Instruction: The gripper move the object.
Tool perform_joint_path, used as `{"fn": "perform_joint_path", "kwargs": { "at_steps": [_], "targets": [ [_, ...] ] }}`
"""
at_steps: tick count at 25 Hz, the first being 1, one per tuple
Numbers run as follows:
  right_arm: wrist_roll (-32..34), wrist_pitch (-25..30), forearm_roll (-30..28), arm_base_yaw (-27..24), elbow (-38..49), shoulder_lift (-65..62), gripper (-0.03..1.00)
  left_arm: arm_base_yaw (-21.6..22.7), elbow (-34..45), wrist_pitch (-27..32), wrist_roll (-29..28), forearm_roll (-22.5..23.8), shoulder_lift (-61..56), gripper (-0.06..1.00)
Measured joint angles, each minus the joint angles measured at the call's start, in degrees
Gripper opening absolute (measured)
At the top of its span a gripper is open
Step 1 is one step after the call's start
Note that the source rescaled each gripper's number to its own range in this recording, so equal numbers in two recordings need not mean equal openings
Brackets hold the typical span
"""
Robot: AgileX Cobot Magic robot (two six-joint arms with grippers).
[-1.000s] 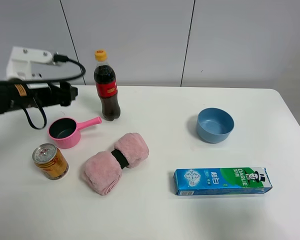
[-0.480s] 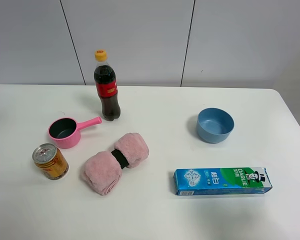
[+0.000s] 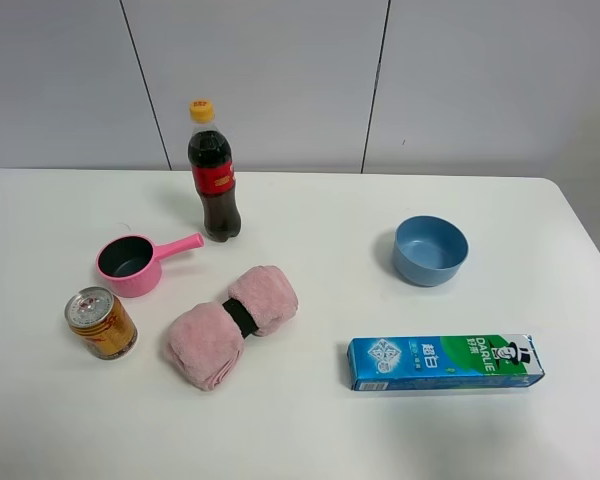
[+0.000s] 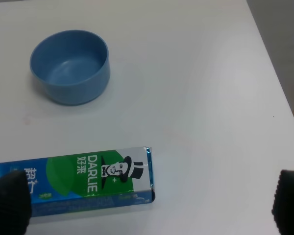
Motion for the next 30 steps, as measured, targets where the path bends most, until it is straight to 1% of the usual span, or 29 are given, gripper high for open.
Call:
{"fn": "perform_joint_path", "kwargs": {
  "at_steps": [2, 4, 6, 7, 8, 10, 11, 12, 13, 17, 20, 25, 30],
  "targets": [
    [0.00, 0.00, 0.00, 0.00, 0.00, 0.00, 1.00, 0.00, 0.07, 1.21, -1.43, 0.00, -4.63, 0.38],
    [0.00, 0.00, 0.00, 0.00, 0.00, 0.00, 1.00, 0.00, 1.10, 1.03, -2.65, 0.23, -9.32, 0.38],
    [0.00, 0.00, 0.00, 0.00, 0.00, 0.00, 1.00, 0.00, 2.97, 1.03, -4.36, 0.72, -14.70, 0.43],
    [0.00, 0.00, 0.00, 0.00, 0.00, 0.00, 1.00, 0.00, 4.06, 1.03, -5.01, 1.00, -16.84, 0.49],
    [0.00, 0.00, 0.00, 0.00, 0.00, 0.00, 1.00, 0.00, 5.60, 1.14, -5.58, 1.44, -19.30, 0.58],
    [0.00, 0.00, 0.00, 0.00, 0.00, 0.00, 1.00, 0.00, 9.35, 1.39, -6.46, 1.44, -23.76, 0.81],
    [0.00, 0.00, 0.00, 0.00, 0.00, 0.00, 1.00, 0.00, 11.06, 1.40, -6.97, 1.44, -26.12, 0.89],
    [0.00, 0.00, 0.00, 0.00, 0.00, 0.00, 1.00, 0.00, 13.17, 1.40, -7.94, 1.44, -28.41, 0.94],
    [0.00, 0.00, 0.00, 0.00, 0.00, 0.00, 1.00, 0.00, 15.28, 1.45, -9.09, 1.44, -30.52, 0.96],
    [0.00, 0.00, 0.00, 0.00, 0.00, 0.00, 1.00, 0.00, 22.38, 1.51, -12.11, 1.44, -36.66, 0.98],
    [0.00, 0.00, 0.00, 0.00, 0.00, 0.00, 1.00, 0.00, 25.81, 1.02, -11.73, 1.97, -40.38, 0.98],
    [0.00, 0.00, 0.00, 0.00, 0.00, 0.00, 1.00, 0.00, 29.29, -3.51, -10.43, 1.97, -44.75, 0.98],
    [0.00, 0.00, 0.00, 0.00, 0.00, 0.00, 1.00, 0.00, 33.58, -4.57, -10.31, 1.91, -47.73, 0.98]
  ]
}}
